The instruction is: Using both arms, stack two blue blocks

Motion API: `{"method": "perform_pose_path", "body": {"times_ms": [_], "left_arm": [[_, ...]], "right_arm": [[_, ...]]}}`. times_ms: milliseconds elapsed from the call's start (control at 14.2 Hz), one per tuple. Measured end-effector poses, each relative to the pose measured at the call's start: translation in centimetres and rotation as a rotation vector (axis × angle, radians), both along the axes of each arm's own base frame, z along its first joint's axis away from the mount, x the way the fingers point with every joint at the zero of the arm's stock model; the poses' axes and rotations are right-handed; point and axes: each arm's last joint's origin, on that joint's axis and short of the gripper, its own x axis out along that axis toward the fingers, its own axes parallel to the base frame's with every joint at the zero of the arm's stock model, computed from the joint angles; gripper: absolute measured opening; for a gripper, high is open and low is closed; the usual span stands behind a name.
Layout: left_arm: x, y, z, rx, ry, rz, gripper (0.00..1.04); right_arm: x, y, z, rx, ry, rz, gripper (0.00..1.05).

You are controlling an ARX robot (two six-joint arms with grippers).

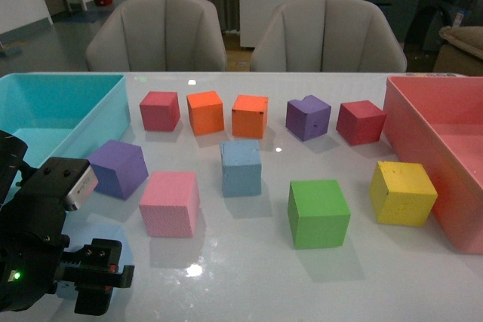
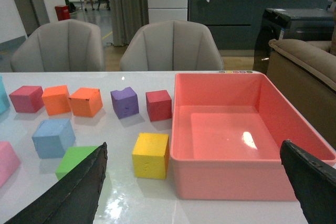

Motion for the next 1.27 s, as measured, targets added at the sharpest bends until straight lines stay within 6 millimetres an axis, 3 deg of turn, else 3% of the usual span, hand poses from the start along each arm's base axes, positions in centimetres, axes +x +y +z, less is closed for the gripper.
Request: {"method": "perform_pose_path", "body": {"times_ms": [71,283,565,777,989,1272], "left_arm": [[-0.2,-0.4,0.3,0.002,-0.002,-0.013,0.56],[-0.4,-1.5,3.3,0.000,-0.056,-0.058,0.49],[3.0,-6.3,8.2,-0.004,-0.168,-0.180,0.48],[5.9,-10.2,9.2,0.007,-0.173,-0.270,0.48],[11.7,-14.7,8.9,0.035,-0.132,-0.232,0.47],[13.1,-15.6,8.1,0.020,-0.107,-0.163,0.47]], "right_arm": [[0.0,0.0,0.0,0.000,0.000,0.000,0.98],[0.0,0.0,0.0,0.000,0.000,0.000,0.98],[0.0,0.0,0.0,0.000,0.000,0.000,0.98],[0.0,0.0,0.0,0.000,0.000,0.000,0.98],[0.0,0.0,0.0,0.000,0.000,0.000,0.98],[0.0,0.0,0.0,0.000,0.000,0.000,0.98]]}}
